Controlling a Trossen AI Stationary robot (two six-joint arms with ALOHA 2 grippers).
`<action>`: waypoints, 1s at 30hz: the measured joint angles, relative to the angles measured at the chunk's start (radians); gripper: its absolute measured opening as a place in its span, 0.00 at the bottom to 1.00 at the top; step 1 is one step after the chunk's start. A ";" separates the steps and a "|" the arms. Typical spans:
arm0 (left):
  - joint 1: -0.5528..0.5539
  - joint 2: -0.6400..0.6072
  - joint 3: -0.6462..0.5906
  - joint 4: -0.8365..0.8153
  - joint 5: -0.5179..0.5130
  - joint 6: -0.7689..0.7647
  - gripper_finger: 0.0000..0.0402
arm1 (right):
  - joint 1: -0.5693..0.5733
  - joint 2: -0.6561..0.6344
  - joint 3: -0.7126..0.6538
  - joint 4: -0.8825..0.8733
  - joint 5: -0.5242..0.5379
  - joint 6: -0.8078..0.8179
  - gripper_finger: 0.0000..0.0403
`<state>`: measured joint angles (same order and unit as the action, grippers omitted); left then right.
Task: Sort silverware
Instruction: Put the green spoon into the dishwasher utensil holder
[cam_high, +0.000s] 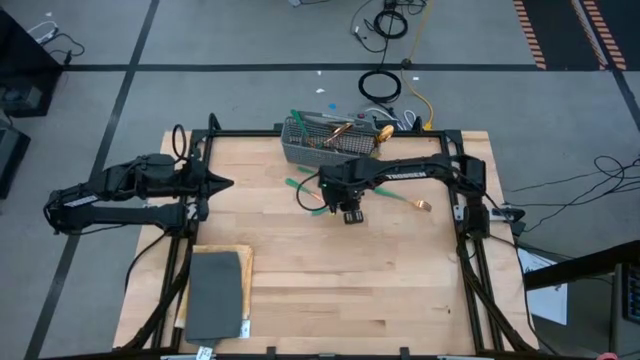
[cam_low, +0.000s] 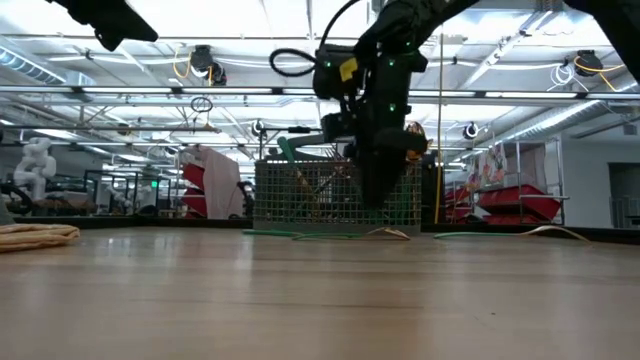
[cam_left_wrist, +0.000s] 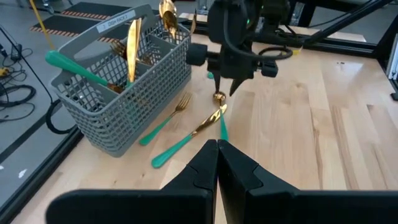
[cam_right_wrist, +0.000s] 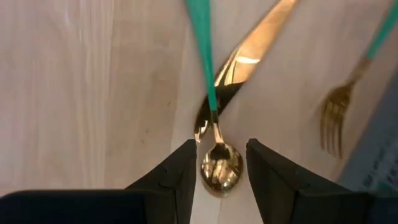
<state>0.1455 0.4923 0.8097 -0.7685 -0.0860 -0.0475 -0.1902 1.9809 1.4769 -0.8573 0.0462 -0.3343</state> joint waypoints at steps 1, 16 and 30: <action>0.000 0.000 0.000 0.000 0.000 0.000 0.04 | 0.000 0.005 0.000 0.002 -0.005 -0.008 0.32; 0.000 0.000 0.000 0.000 0.000 0.001 0.04 | 0.003 0.153 0.006 0.024 -0.011 -0.020 0.25; 0.000 0.000 0.000 0.000 0.000 0.001 0.04 | 0.066 0.097 -0.004 0.006 0.030 0.078 0.00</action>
<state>0.1454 0.4920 0.8096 -0.7684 -0.0864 -0.0467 -0.1237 2.0776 1.4733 -0.8516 0.0762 -0.2561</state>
